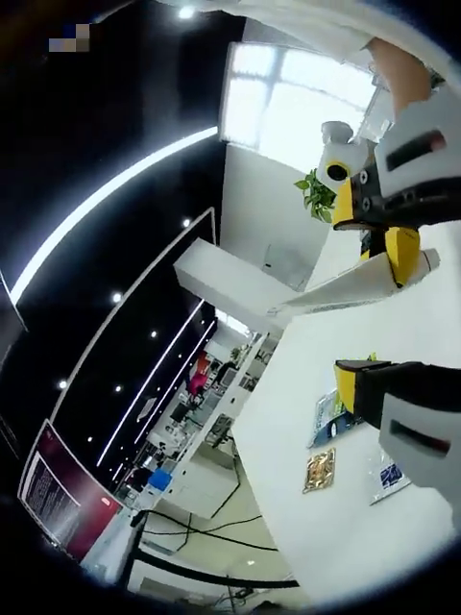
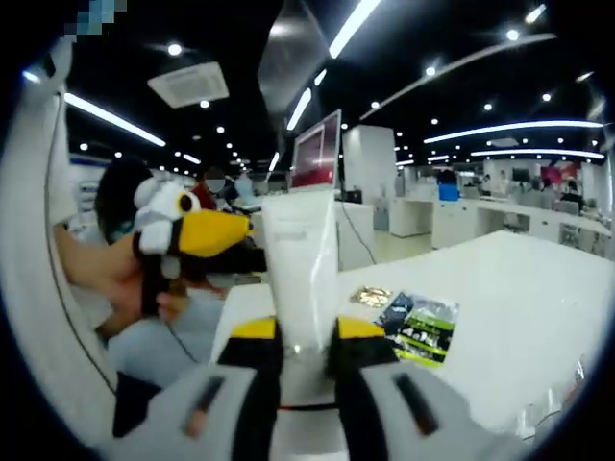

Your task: Arrange the skincare products in the storage area until every visible bottle or jar stands upright without overlapping.

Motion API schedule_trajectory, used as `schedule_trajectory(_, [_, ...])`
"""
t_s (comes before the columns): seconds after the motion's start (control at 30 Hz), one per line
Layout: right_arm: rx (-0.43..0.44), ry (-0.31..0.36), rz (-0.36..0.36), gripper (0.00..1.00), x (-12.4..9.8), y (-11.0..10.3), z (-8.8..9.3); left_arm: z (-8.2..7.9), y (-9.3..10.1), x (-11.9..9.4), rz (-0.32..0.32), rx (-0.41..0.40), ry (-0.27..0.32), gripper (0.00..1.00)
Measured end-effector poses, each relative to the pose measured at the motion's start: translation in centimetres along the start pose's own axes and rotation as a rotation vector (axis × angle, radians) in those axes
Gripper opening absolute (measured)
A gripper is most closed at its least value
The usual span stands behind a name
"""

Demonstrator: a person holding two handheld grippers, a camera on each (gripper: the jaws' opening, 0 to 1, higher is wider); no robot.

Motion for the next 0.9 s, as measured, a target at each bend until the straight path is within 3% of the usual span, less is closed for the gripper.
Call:
schedule_trajectory(0.57, [-0.012, 0.013, -0.063, 0.18, 0.9, -1.8, 0.4, -0.2, 0.5, 1.0, -0.004, 0.066, -0.019, 0.3])
schedule_trajectory(0.9, [-0.028, -0.002, -0.048, 0.19, 0.6, -1.7, 0.5, -0.2, -0.3, 1.2, -0.017, 0.075, -0.02, 0.29])
Point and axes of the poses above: the point that each gripper's makers call its tool centre point, and the gripper's own axes: x roughly forward along the fingers, y roughly to its right, z roughly out of its underside, the point moved 10 cm from there along -x, roughly backward along the fingers, and after that the axes turned 5 degrees about y, right-handed, at the moved point
